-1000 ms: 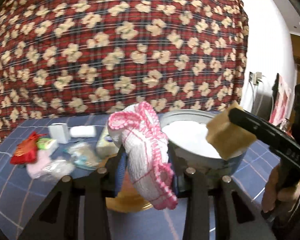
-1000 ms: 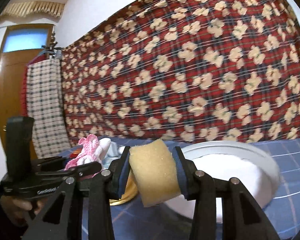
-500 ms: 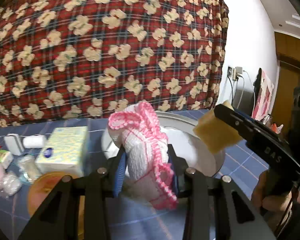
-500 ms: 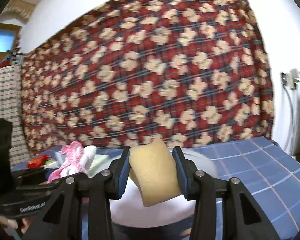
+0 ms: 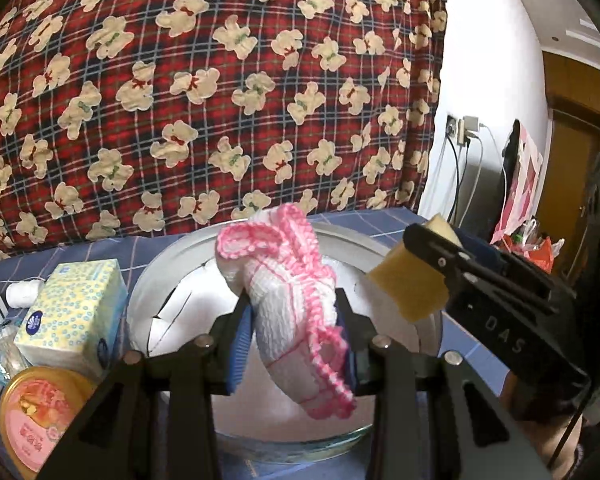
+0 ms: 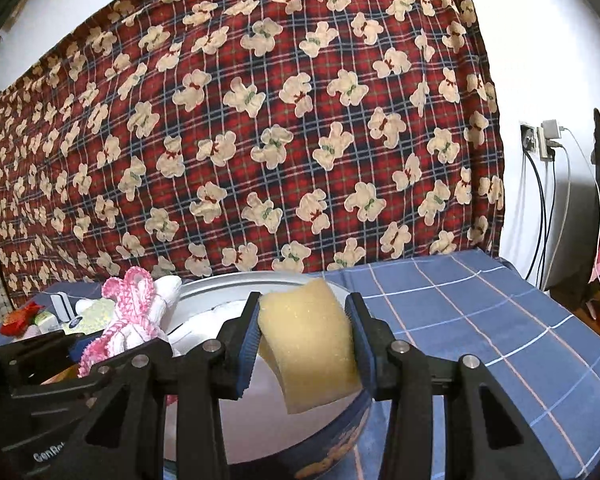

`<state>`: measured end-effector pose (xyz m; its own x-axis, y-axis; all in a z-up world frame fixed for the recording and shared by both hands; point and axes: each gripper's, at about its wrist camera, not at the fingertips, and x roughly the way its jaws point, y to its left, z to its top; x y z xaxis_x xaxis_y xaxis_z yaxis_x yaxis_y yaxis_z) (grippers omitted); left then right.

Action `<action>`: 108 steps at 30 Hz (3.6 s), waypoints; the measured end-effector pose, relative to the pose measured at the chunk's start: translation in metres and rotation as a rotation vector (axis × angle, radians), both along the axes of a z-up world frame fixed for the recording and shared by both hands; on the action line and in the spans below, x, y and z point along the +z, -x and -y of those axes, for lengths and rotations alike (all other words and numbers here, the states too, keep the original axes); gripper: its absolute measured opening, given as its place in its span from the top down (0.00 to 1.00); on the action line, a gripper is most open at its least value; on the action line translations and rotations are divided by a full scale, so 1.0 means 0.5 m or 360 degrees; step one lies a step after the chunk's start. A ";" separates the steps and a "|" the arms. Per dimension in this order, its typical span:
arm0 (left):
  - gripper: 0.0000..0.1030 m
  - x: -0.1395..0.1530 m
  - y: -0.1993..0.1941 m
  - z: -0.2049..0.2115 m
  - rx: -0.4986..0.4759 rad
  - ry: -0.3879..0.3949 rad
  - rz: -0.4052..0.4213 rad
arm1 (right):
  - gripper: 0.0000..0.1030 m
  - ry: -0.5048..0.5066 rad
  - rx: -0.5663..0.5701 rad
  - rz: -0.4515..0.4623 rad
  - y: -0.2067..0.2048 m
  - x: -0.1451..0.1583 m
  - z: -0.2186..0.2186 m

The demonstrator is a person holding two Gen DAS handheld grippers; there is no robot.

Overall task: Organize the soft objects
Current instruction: 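Open the left tool dropping the sock into the tin while the right tool drops the sponge, then move both open tools back toward the remaining items on the table, then grasp the red-and-gold drawstring pouch with the left tool while the right tool grasps the pink fluffy puff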

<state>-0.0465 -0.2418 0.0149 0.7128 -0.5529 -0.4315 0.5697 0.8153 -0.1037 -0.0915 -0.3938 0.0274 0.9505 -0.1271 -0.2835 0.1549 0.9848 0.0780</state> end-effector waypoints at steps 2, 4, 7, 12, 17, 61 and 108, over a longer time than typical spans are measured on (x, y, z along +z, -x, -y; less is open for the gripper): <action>0.65 -0.007 -0.001 0.002 0.0001 -0.0014 0.0003 | 0.56 -0.0006 0.0004 -0.0022 -0.005 -0.005 -0.001; 0.65 -0.014 -0.003 0.004 0.0005 -0.0030 0.0001 | 0.56 -0.0014 0.0005 -0.0049 -0.010 -0.009 -0.001; 0.65 -0.019 -0.007 0.006 0.0003 -0.0041 -0.0004 | 0.56 -0.0020 0.0006 -0.0070 -0.015 -0.013 -0.002; 0.65 -0.026 -0.010 0.017 -0.0002 -0.0084 -0.0003 | 0.56 -0.0030 0.0010 -0.0090 -0.019 -0.017 -0.002; 0.60 -0.032 -0.015 0.020 0.0008 -0.0109 -0.0019 | 0.28 -0.0087 0.0031 -0.0142 -0.026 -0.021 -0.002; 0.08 -0.006 0.060 -0.279 0.0581 -0.0120 0.0334 | 0.23 -0.0046 -0.0216 0.0387 0.130 0.006 -0.195; 0.26 -0.047 -0.220 -0.745 0.1080 -0.0111 -0.0256 | 0.36 -0.0134 0.0745 -0.0478 -0.193 -0.090 -0.694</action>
<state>0.0637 0.1308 -0.0084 0.8149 0.0245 -0.5791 -0.0857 0.9932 -0.0785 0.0050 -0.0469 -0.0174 0.7758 0.3238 -0.5415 -0.2699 0.9461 0.1791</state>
